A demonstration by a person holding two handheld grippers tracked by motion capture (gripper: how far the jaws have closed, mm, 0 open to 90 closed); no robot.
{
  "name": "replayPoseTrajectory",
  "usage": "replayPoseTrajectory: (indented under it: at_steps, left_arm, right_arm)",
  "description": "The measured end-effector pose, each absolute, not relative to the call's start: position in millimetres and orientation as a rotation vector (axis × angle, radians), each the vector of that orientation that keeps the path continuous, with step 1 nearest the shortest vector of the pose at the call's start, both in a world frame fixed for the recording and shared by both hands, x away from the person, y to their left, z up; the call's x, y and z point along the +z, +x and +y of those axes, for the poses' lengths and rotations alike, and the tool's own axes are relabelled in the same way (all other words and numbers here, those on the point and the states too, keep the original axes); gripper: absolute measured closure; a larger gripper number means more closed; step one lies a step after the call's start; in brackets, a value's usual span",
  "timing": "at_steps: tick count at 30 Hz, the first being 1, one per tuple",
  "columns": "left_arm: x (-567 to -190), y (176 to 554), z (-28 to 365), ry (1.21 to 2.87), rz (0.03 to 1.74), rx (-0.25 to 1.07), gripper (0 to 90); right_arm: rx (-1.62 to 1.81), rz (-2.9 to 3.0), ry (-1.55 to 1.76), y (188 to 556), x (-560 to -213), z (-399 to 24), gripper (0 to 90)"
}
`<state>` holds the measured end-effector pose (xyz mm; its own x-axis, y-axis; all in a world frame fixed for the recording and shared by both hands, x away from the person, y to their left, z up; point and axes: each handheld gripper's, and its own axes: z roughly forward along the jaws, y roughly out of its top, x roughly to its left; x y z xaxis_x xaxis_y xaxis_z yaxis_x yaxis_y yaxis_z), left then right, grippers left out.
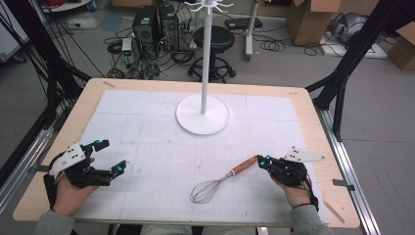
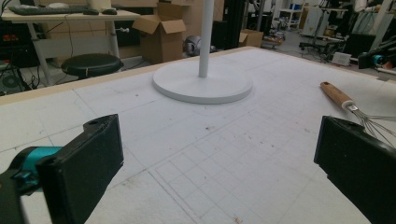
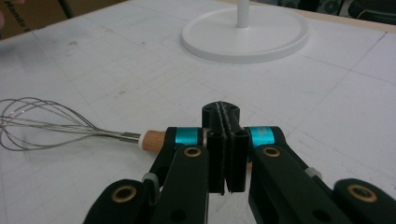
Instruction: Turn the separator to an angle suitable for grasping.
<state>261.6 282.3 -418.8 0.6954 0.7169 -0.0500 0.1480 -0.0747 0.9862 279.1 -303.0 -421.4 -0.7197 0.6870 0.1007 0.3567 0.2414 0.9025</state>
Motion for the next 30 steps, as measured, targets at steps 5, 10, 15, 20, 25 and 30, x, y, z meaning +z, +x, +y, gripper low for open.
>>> replayPoseTrajectory:
  at_steps: [5,10,15,20,25,30]
  left_arm:
    - [-419,261,282,1.61,0.72,0.543,1.8]
    - [-420,262,282,1.621,0.724,0.541,1.8]
    - [-421,262,281,1.626,0.72,0.538,1.8]
    - [-421,262,281,1.628,0.724,0.537,1.8]
    - [-421,263,281,1.63,0.723,0.533,1.8]
    - [-421,263,281,1.634,0.724,0.533,1.8]
  right_arm:
    - [1.431,2.221,1.0,284,-424,-305,89.9]
    - [1.344,2.235,1.079,292,-430,-308,89.9]
    - [1.295,2.261,1.12,299,-435,-308,89.9]
    - [1.261,2.276,1.145,304,-438,-308,89.9]
    - [1.219,2.277,1.191,310,-442,-310,90.0]
    - [1.204,2.273,1.219,313,-444,-311,90.0]
